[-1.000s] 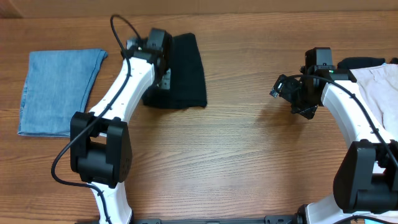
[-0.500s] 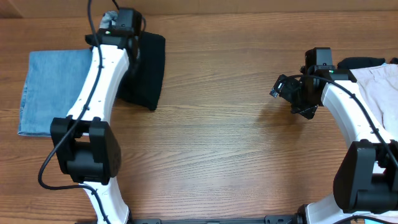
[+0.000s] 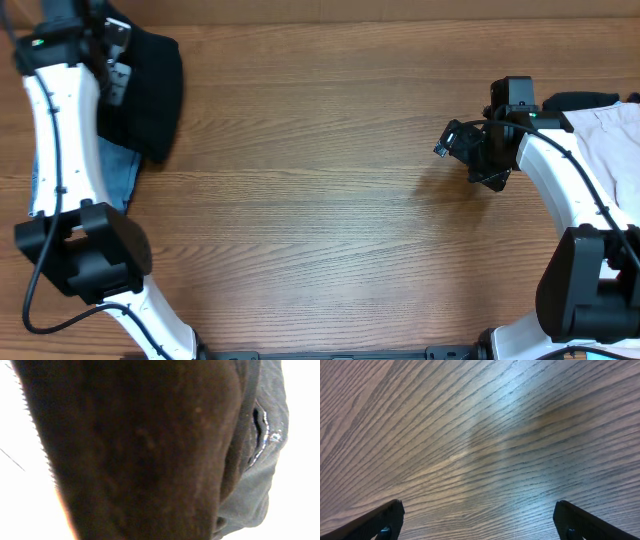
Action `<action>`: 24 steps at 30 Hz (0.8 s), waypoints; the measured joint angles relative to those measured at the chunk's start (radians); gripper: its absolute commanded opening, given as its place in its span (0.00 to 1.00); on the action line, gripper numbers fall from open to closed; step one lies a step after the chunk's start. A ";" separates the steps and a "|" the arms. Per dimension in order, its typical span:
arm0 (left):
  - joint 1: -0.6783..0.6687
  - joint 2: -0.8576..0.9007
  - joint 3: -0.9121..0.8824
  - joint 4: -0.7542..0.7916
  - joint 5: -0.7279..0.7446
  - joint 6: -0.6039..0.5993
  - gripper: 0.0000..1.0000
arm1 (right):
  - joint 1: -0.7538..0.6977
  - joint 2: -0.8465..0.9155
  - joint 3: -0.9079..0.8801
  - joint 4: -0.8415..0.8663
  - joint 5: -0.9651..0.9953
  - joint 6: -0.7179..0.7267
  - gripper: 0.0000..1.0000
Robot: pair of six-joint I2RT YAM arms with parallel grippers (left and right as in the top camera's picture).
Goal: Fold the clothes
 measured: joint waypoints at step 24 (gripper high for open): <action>0.435 0.007 -0.037 0.282 0.591 -1.007 0.04 | 0.000 0.000 0.000 0.000 0.000 0.000 1.00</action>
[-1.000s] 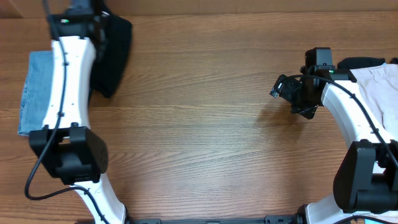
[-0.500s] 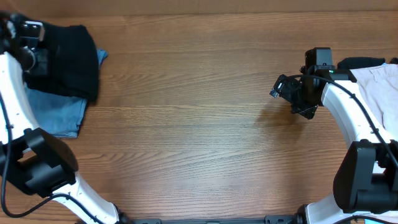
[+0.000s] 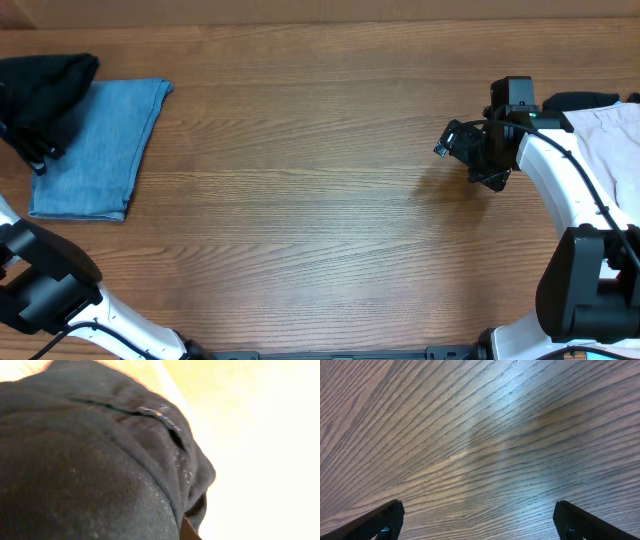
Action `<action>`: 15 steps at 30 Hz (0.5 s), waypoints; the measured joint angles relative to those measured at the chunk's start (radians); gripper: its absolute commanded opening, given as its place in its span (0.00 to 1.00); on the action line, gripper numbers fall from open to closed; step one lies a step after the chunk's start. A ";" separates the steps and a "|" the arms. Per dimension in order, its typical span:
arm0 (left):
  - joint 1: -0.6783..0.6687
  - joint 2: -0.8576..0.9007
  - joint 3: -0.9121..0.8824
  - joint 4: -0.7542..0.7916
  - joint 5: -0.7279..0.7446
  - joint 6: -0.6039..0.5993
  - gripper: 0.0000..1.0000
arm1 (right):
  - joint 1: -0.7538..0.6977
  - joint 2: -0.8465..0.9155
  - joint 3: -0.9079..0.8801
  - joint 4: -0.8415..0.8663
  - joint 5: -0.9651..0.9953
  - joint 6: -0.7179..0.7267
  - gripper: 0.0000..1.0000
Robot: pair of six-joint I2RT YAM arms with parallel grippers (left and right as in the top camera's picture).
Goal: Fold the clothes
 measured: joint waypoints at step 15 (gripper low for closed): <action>0.081 0.000 0.000 -0.050 0.006 0.237 0.04 | 0.000 0.000 0.000 0.000 0.000 0.000 1.00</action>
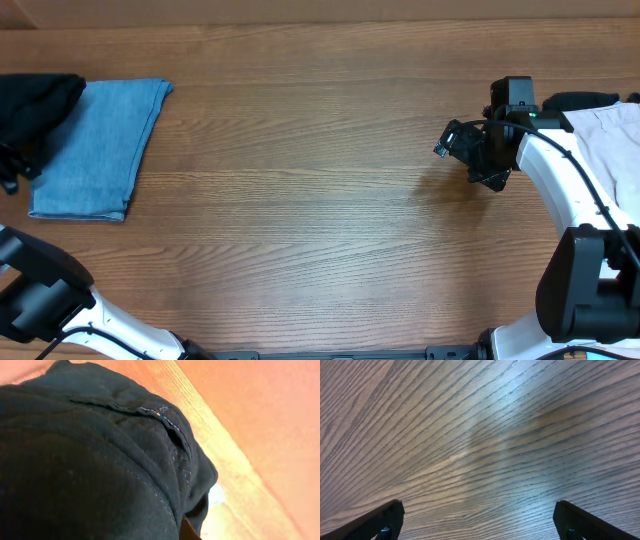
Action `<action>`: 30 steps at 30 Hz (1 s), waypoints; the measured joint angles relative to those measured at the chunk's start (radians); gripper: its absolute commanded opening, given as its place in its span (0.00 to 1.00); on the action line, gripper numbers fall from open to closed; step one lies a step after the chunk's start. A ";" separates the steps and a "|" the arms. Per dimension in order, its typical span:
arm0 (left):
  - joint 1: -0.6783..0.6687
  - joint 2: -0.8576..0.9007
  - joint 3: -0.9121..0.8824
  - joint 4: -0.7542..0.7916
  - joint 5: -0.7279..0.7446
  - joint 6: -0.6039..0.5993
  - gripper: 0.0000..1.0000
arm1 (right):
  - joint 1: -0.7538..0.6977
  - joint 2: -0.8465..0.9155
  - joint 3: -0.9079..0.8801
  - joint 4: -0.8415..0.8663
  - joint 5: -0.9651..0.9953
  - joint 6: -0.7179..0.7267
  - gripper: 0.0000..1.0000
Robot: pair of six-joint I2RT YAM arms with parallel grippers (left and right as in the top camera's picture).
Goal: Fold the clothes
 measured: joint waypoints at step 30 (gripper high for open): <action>-0.050 0.126 0.000 0.077 -0.003 0.533 0.04 | 0.000 0.000 0.000 0.000 0.000 0.000 1.00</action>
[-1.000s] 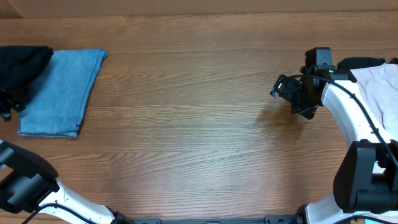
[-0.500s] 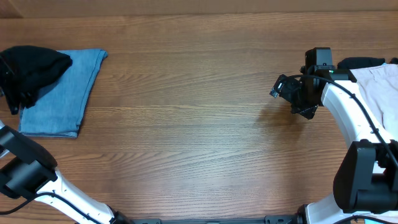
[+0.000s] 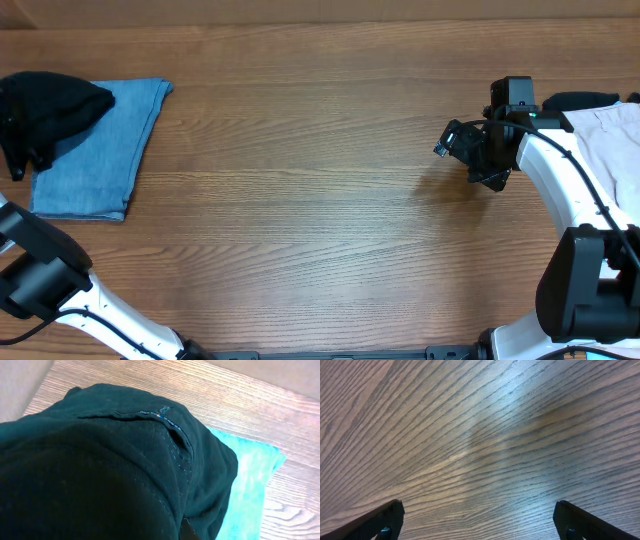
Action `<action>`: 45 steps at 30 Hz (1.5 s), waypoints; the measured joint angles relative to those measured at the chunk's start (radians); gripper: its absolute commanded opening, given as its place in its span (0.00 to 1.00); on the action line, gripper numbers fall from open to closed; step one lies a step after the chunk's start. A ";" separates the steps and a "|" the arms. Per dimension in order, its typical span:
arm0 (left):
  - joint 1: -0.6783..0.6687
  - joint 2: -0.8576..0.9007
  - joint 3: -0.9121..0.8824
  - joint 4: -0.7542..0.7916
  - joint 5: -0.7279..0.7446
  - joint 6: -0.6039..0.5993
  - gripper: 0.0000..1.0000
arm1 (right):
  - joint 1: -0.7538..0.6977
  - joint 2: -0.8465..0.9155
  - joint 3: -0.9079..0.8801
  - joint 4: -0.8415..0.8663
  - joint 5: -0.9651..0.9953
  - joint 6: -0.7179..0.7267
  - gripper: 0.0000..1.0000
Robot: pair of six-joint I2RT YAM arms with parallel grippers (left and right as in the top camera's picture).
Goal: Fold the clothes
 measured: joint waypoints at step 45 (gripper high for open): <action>-0.101 0.050 -0.021 -0.056 0.909 -0.563 0.04 | 0.000 0.000 0.000 0.001 0.000 0.000 1.00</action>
